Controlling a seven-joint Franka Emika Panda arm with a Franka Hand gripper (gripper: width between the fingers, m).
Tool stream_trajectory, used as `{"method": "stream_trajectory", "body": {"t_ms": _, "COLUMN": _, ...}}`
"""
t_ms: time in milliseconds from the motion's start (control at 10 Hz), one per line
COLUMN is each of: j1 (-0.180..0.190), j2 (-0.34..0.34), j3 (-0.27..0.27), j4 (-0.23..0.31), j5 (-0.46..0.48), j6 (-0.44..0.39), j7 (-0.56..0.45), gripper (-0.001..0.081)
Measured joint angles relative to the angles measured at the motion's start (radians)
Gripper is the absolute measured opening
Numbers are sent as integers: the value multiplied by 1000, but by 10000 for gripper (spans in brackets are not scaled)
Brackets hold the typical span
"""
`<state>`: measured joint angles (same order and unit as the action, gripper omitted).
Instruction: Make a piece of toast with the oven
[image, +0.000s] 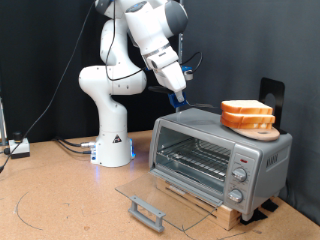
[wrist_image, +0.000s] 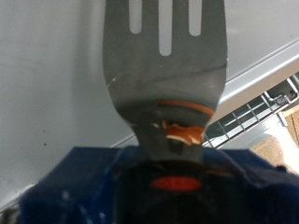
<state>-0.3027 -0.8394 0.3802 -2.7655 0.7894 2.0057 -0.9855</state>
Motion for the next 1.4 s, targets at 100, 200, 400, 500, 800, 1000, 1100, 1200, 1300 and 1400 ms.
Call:
{"method": "stream_trajectory", "body": {"t_ms": 100, "j1": 0, "j2": 2, "j3": 0, "j4": -1, "j5": -3, "j6": 0, "j7": 0, "gripper": 457}}
{"method": "stream_trajectory", "body": {"t_ms": 200, "j1": -1, "j2": 5, "j3": 2, "j4": -1, "j5": -3, "j6": 9, "j7": 3, "gripper": 457}}
{"method": "stream_trajectory", "body": {"t_ms": 400, "j1": -3, "j2": 14, "j3": 7, "j4": 3, "j5": 2, "j6": 29, "j7": 8, "gripper": 457}}
{"method": "stream_trajectory", "body": {"t_ms": 500, "j1": -3, "j2": 22, "j3": 13, "j4": 7, "j5": 3, "j6": 35, "j7": 9, "gripper": 457}}
{"method": "stream_trajectory", "body": {"t_ms": 800, "j1": -2, "j2": 35, "j3": 39, "j4": 10, "j5": 14, "j6": 38, "j7": 9, "gripper": 457}}
{"method": "stream_trajectory", "body": {"t_ms": 1000, "j1": 2, "j2": 35, "j3": 56, "j4": 11, "j5": 37, "j6": 39, "j7": 8, "gripper": 457}}
{"method": "stream_trajectory", "body": {"t_ms": 1100, "j1": 7, "j2": 34, "j3": 60, "j4": 13, "j5": 47, "j6": 40, "j7": 8, "gripper": 457}}
{"method": "stream_trajectory", "body": {"t_ms": 1200, "j1": 13, "j2": 34, "j3": 61, "j4": 16, "j5": 53, "j6": 40, "j7": 6, "gripper": 457}}
{"method": "stream_trajectory", "body": {"t_ms": 1300, "j1": 19, "j2": 34, "j3": 61, "j4": 20, "j5": 63, "j6": 39, "j7": 2, "gripper": 457}}
{"method": "stream_trajectory", "body": {"t_ms": 1400, "j1": 25, "j2": 32, "j3": 59, "j4": 24, "j5": 68, "j6": 37, "j7": -3, "gripper": 457}}
